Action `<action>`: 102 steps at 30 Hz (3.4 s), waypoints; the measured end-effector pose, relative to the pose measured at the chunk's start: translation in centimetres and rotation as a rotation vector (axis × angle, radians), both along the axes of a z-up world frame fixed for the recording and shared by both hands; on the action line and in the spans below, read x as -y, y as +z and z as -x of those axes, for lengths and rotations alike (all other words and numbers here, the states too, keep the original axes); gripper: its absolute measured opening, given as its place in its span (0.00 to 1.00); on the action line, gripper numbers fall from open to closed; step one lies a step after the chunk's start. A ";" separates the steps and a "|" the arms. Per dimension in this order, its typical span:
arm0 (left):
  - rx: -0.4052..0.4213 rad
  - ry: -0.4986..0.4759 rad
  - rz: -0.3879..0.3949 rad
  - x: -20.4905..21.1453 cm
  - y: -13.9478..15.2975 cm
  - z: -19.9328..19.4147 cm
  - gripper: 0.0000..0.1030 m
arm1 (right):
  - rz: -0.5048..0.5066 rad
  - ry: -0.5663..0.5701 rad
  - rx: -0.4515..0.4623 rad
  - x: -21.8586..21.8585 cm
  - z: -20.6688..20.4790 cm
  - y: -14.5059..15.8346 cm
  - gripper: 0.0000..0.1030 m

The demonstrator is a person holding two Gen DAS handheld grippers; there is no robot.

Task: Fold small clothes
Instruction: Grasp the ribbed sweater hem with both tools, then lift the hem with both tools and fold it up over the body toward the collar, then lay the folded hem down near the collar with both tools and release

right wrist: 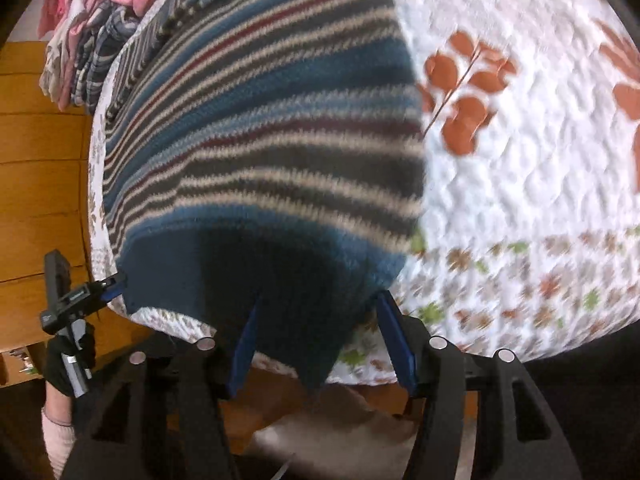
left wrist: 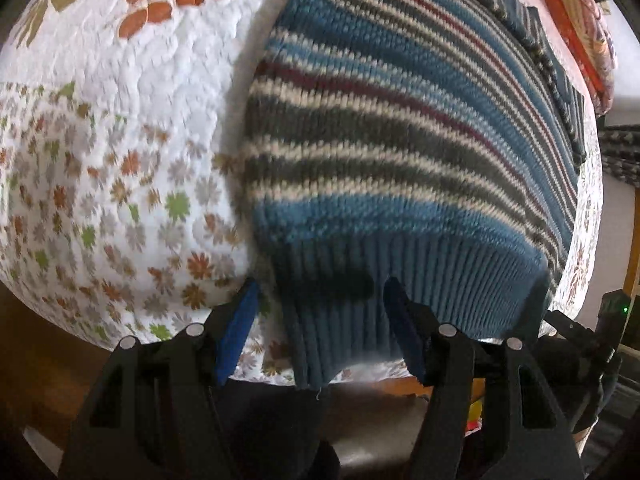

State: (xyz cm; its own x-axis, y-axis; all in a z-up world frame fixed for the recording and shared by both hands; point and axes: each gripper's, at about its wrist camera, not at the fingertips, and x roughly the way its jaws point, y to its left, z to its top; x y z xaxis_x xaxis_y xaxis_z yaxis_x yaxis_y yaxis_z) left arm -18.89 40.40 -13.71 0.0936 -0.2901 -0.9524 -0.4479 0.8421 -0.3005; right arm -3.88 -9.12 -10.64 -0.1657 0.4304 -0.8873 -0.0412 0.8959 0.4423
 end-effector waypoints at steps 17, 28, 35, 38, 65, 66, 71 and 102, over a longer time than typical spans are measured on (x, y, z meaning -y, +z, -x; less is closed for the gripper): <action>0.168 0.074 0.204 -0.1 2.4 1.6 0.08 | -0.183 -0.051 -0.016 0.0 0.2 1.2 0.10; 0.447 0.165 0.234 -2.7 8.4 -3.2 0.08 | -0.271 -0.121 0.108 1.5 -6.8 7.5 0.10; 0.439 0.178 0.190 -4.1 7.9 -9.6 0.08 | -0.254 -0.209 0.052 1.4 -12.4 4.6 0.09; 0.411 0.181 0.166 -4.1 6.3 -12.9 0.08 | -0.256 -0.251 0.018 1.3 -14.2 2.6 0.09; 0.479 -0.040 0.059 -4.2 8.0 -18.3 0.57 | -0.139 0.038 0.220 -1.3 -19.1 3.6 0.62; 0.474 -0.102 0.019 -3.2 7.9 -18.6 0.58 | -0.134 0.080 0.233 -2.1 -19.2 3.6 0.63; 0.437 -0.307 -0.131 -0.4 6.5 -20.0 0.65 | -0.111 0.197 0.234 -4.5 -20.2 2.0 0.64; 0.594 -0.491 -0.159 1.4 9.0 -19.2 0.14 | -0.138 0.374 0.328 -5.7 -17.7 6.2 0.10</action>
State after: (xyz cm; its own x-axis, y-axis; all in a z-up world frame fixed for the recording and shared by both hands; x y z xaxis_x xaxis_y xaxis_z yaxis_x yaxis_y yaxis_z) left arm 0.29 38.96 -4.68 0.4965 -0.2951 -0.8164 0.1850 0.9548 -0.2327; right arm 13.78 -3.41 -4.44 -0.0532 0.5120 -0.8573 -0.5038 0.7275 0.4657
